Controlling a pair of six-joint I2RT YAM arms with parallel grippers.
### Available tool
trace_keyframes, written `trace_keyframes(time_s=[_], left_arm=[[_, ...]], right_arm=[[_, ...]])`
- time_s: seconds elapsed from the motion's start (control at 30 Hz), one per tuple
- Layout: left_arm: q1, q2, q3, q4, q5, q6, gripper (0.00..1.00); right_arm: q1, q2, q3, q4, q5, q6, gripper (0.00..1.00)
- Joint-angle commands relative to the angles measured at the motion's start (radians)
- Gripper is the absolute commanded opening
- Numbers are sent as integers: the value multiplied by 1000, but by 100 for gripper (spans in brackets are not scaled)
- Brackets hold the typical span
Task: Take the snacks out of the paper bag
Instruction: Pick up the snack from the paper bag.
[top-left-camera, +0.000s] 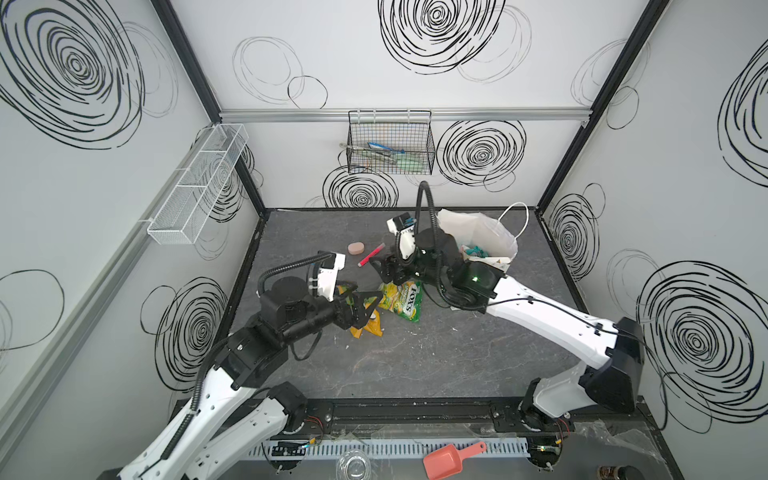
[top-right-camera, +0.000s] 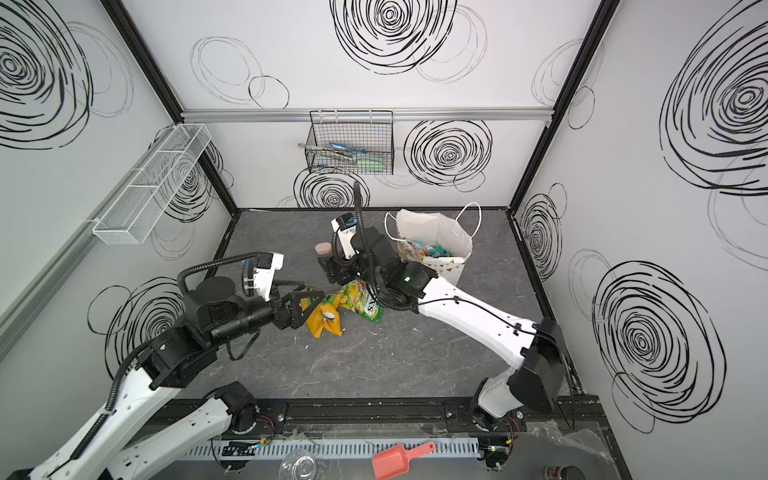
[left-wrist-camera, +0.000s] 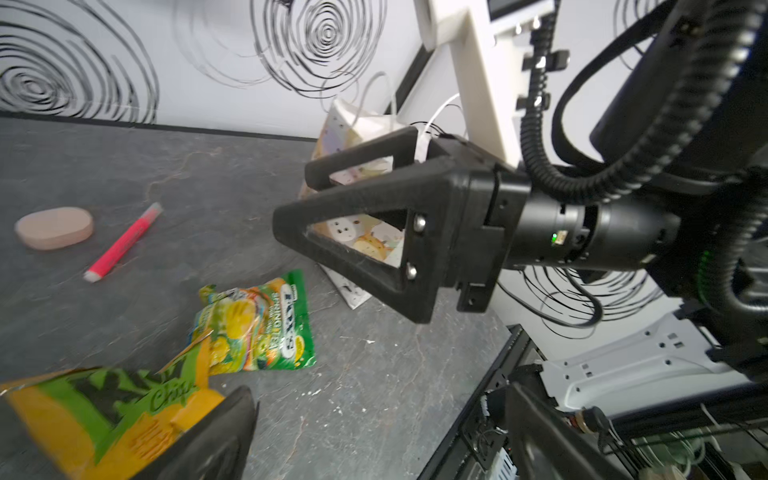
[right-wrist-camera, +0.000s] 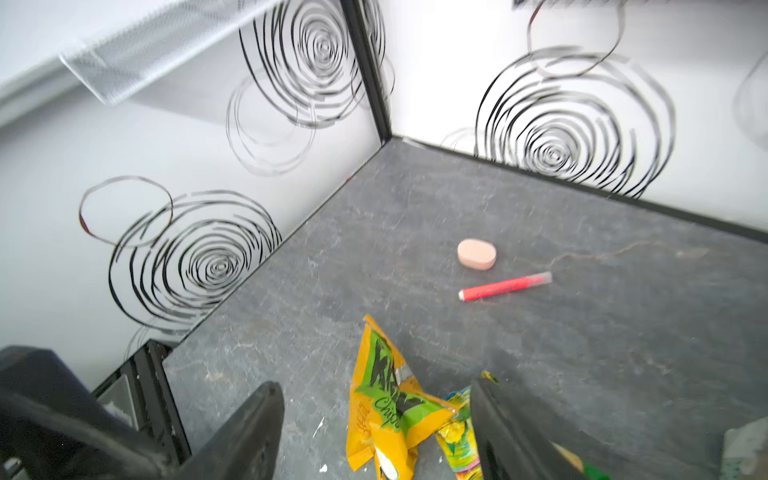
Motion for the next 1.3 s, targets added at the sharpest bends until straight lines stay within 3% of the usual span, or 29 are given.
trace_keyframes(time_s=[0.0, 0.13, 0.37, 0.47, 0.53, 0.7, 0.83, 1.1, 1.27], left_arm=[[-86, 118, 169, 108, -89, 57, 96], [-155, 325, 402, 44, -117, 166, 96], [-169, 707, 895, -182, -66, 341, 96], [-172, 830, 1031, -214, -46, 384, 96], [-173, 885, 1077, -215, -22, 411, 96], [-190, 942, 1060, -202, -14, 478, 96], [-219, 904, 955, -132, -54, 533, 96], [-194, 788, 706, 16, -13, 516, 96], [-139, 758, 651, 58, 25, 463, 96]], right_arm=[[-77, -71, 38, -58, 38, -35, 75], [-236, -124, 92, -161, -9, -34, 75], [-623, -97, 162, -333, -290, 2, 76], [-746, -65, 143, -343, -396, 5, 77], [-792, -44, 126, -334, -392, -2, 77], [-803, 26, 138, -363, -339, -50, 76], [-767, 45, 119, -356, -316, -58, 73], [-693, 112, 108, -366, -238, -77, 67], [-664, 168, 111, -390, -195, -84, 66]])
